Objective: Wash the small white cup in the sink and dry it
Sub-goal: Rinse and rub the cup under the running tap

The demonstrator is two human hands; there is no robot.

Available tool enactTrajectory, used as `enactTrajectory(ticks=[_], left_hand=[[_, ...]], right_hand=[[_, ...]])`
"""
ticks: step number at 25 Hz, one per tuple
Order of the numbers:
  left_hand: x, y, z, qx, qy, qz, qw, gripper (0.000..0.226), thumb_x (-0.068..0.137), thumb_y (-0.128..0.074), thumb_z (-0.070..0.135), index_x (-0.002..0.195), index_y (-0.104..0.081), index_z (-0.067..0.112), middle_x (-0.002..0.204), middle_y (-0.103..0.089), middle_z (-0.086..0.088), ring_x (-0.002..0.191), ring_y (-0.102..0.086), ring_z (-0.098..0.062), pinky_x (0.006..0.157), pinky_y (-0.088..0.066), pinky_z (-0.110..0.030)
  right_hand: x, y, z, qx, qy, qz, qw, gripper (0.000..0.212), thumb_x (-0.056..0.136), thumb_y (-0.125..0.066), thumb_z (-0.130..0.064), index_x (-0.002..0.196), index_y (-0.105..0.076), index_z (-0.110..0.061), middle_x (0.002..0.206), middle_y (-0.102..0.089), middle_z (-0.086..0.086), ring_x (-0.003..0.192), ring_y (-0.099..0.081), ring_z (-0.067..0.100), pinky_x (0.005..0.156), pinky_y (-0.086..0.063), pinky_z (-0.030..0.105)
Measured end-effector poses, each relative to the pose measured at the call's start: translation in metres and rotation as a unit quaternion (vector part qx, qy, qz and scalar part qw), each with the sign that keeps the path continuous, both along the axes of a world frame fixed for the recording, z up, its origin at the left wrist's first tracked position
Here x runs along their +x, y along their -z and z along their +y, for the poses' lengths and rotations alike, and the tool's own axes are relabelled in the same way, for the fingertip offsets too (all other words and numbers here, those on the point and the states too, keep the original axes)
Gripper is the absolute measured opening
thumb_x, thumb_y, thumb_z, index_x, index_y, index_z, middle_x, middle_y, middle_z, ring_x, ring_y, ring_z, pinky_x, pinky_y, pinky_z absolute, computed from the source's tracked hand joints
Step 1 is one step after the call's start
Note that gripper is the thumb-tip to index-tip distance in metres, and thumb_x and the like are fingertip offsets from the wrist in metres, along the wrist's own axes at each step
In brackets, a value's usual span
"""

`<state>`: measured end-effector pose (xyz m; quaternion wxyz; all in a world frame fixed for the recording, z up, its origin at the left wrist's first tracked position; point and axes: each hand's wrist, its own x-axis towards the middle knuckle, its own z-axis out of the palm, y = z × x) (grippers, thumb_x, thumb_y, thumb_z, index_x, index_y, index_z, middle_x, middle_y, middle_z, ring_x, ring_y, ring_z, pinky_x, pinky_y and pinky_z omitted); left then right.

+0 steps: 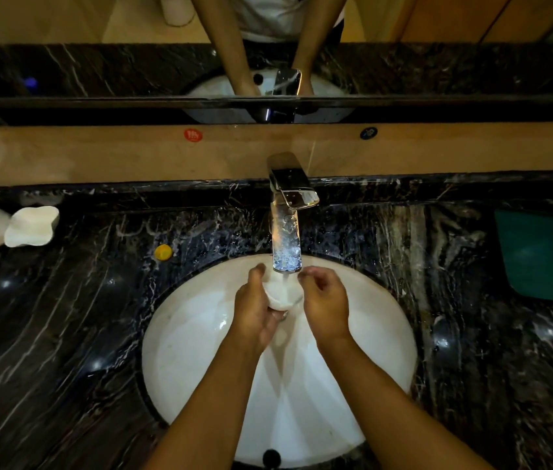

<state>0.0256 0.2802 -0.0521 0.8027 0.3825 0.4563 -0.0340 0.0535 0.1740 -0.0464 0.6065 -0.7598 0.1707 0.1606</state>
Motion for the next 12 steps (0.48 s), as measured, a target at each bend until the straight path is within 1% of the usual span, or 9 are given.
enactTrajectory(ticks=[1, 2, 3, 5, 6, 8, 10, 11, 12], left_hand=[[-0.003, 0.001, -0.001, 0.008, 0.003, 0.006, 1.0, 0.028, 0.099, -0.055, 0.028, 0.107, -0.07, 0.006, 0.09, -0.074, -0.017, 0.078, -0.07, -0.031, 0.069, -0.05, -0.038], [-0.006, 0.002, -0.004, 0.011, 0.006, 0.002, 1.0, 0.023, 0.1, -0.056, 0.018, 0.113, -0.069, 0.004, 0.094, -0.075, -0.017, 0.08, -0.072, -0.032, 0.066, -0.054, -0.038], [-0.009, 0.003, -0.006, 0.016, 0.011, -0.001, 1.0, 0.02, 0.098, -0.058, 0.008, 0.114, -0.07, 0.004, 0.098, -0.076, -0.017, 0.082, -0.074, -0.031, 0.066, -0.058, -0.04], [-0.013, 0.001, -0.007, 0.034, 0.018, 0.004, 0.999, 0.021, 0.094, -0.063, -0.001, 0.11, -0.072, 0.01, 0.097, -0.078, -0.013, 0.083, -0.075, -0.029, 0.068, -0.062, -0.042], [-0.015, 0.001, -0.007, 0.052, 0.018, 0.011, 0.998, 0.02, 0.094, -0.065, 0.0, 0.106, -0.072, 0.014, 0.096, -0.078, -0.01, 0.084, -0.075, -0.027, 0.068, -0.062, -0.041], [-0.016, -0.001, -0.006, 0.12, 0.034, 0.02, 0.992, 0.013, 0.092, -0.069, 0.009, 0.1, -0.072, 0.02, 0.095, -0.076, -0.006, 0.083, -0.073, -0.023, 0.062, -0.06, -0.031], [-0.016, -0.004, -0.006, 0.216, 0.072, 0.022, 0.974, 0.001, 0.093, -0.07, 0.022, 0.094, -0.07, 0.022, 0.09, -0.074, -0.001, 0.079, -0.07, -0.018, 0.054, -0.053, -0.018], [-0.017, -0.003, -0.005, 0.249, 0.096, 0.017, 0.963, 0.007, 0.095, -0.067, 0.028, 0.096, -0.069, 0.022, 0.089, -0.074, 0.001, 0.08, -0.069, -0.017, 0.055, -0.051, -0.016], [-0.018, -0.002, -0.005, 0.262, 0.12, 0.011, 0.957, 0.013, 0.097, -0.063, 0.032, 0.1, -0.069, 0.02, 0.091, -0.074, 0.001, 0.082, -0.069, -0.017, 0.059, -0.051, -0.018]], right_hand=[[0.0, 0.003, -0.001, -0.021, -0.006, 0.014, 1.0, 0.022, 0.09, -0.07, -0.019, 0.112, -0.064, -0.017, 0.113, -0.066, 0.009, 0.103, -0.066, 0.023, 0.087, -0.054, 0.033], [0.0, 0.002, -0.001, -0.015, -0.025, 0.053, 0.998, 0.032, 0.09, -0.071, -0.021, 0.119, -0.059, -0.019, 0.116, -0.065, 0.009, 0.104, -0.066, 0.024, 0.088, -0.057, 0.036], [-0.002, 0.002, -0.002, 0.008, -0.049, 0.106, 0.993, 0.035, 0.09, -0.07, -0.021, 0.123, -0.057, -0.018, 0.117, -0.066, 0.01, 0.104, -0.068, 0.027, 0.084, -0.06, 0.039], [-0.003, -0.005, -0.004, 0.073, -0.086, 0.207, 0.972, 0.029, 0.095, -0.062, -0.018, 0.124, -0.061, -0.011, 0.115, -0.072, 0.018, 0.097, -0.074, 0.037, 0.07, -0.064, 0.04], [-0.004, -0.009, -0.006, 0.094, -0.097, 0.232, 0.963, 0.027, 0.098, -0.059, -0.017, 0.123, -0.063, -0.008, 0.114, -0.072, 0.022, 0.093, -0.076, 0.04, 0.067, -0.064, 0.041], [-0.008, -0.01, -0.007, 0.091, -0.127, 0.224, 0.962, 0.028, 0.101, -0.056, -0.019, 0.122, -0.062, -0.003, 0.111, -0.072, 0.026, 0.083, -0.077, 0.042, 0.066, -0.065, 0.045], [-0.014, -0.01, -0.004, 0.063, -0.15, 0.184, 0.969, 0.027, 0.105, -0.052, -0.023, 0.121, -0.06, -0.004, 0.101, -0.073, 0.024, 0.069, -0.077, 0.04, 0.06, -0.065, 0.044], [-0.016, -0.011, -0.002, 0.04, -0.156, 0.158, 0.974, 0.025, 0.106, -0.049, -0.025, 0.119, -0.058, -0.005, 0.096, -0.072, 0.021, 0.063, -0.076, 0.037, 0.056, -0.065, 0.041], [-0.018, -0.012, -0.001, 0.008, -0.163, 0.13, 0.978, 0.024, 0.107, -0.047, -0.027, 0.117, -0.057, -0.007, 0.093, -0.071, 0.017, 0.059, -0.076, 0.033, 0.051, -0.062, 0.037]])
